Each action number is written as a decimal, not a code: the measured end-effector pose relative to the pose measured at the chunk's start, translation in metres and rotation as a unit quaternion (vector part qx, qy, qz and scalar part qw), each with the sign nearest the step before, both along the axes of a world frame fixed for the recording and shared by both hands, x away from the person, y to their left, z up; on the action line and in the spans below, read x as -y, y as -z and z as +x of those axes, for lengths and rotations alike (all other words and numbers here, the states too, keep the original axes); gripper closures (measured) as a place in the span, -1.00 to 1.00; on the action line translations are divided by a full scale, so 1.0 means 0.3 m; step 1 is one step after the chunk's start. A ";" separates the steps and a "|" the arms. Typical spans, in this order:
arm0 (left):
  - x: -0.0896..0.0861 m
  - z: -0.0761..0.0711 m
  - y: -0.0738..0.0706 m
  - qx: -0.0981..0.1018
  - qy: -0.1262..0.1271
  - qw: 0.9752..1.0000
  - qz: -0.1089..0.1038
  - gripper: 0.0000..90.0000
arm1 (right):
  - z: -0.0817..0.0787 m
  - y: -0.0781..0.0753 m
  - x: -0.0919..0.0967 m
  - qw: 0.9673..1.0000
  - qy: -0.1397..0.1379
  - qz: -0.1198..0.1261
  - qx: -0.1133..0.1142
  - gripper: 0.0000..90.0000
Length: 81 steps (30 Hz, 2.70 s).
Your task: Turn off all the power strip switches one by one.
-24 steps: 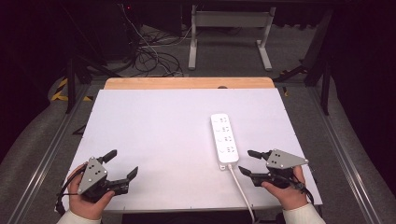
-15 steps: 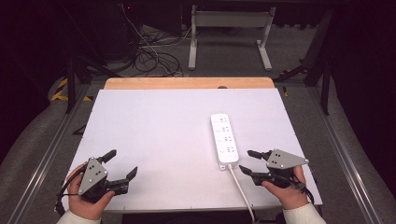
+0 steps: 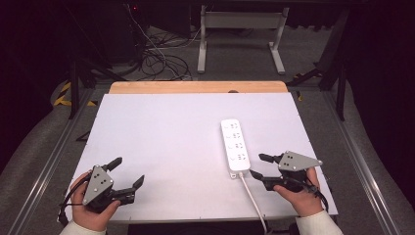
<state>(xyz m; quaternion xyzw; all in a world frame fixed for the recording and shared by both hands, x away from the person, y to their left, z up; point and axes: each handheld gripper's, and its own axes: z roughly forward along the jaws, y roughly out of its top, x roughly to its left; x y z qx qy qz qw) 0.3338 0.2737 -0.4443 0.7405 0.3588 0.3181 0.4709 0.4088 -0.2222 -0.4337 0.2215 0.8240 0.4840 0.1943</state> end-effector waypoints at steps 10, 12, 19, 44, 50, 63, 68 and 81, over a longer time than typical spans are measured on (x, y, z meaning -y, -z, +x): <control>-0.001 0.000 -0.001 0.001 -0.003 1.000 0.000 -0.71 | 0.066 -0.040 -0.054 1.000 -0.008 -0.001 -0.006 -0.14; -0.001 0.000 -0.001 0.002 -0.003 1.000 0.001 -0.71 | 0.072 -0.042 -0.059 1.000 -0.010 -0.002 -0.006 -0.13; -0.003 0.000 -0.001 0.003 -0.002 1.000 0.003 -0.71 | 0.111 -0.053 -0.090 1.000 -0.010 -0.005 -0.008 -0.08; -0.006 0.003 0.003 0.000 -0.003 1.000 0.002 -0.70 | 0.251 -0.014 -0.175 1.000 -0.016 -0.022 -0.003 0.63; -0.007 0.005 0.003 -0.001 -0.002 1.000 0.003 -0.70 | 0.279 0.005 -0.177 0.999 -0.011 -0.019 -0.041 1.00; -0.007 0.005 0.005 -0.002 -0.003 1.000 0.002 -0.70 | 0.293 0.051 -0.208 0.992 -0.026 -0.076 -0.100 1.00; -0.008 0.005 0.004 -0.002 -0.003 1.000 0.005 -0.70 | 0.289 0.058 -0.217 0.989 -0.033 -0.093 -0.113 1.00; -0.008 0.005 0.004 -0.002 -0.002 1.000 0.006 -0.70 | 0.282 0.065 -0.233 0.985 -0.040 -0.107 -0.129 1.00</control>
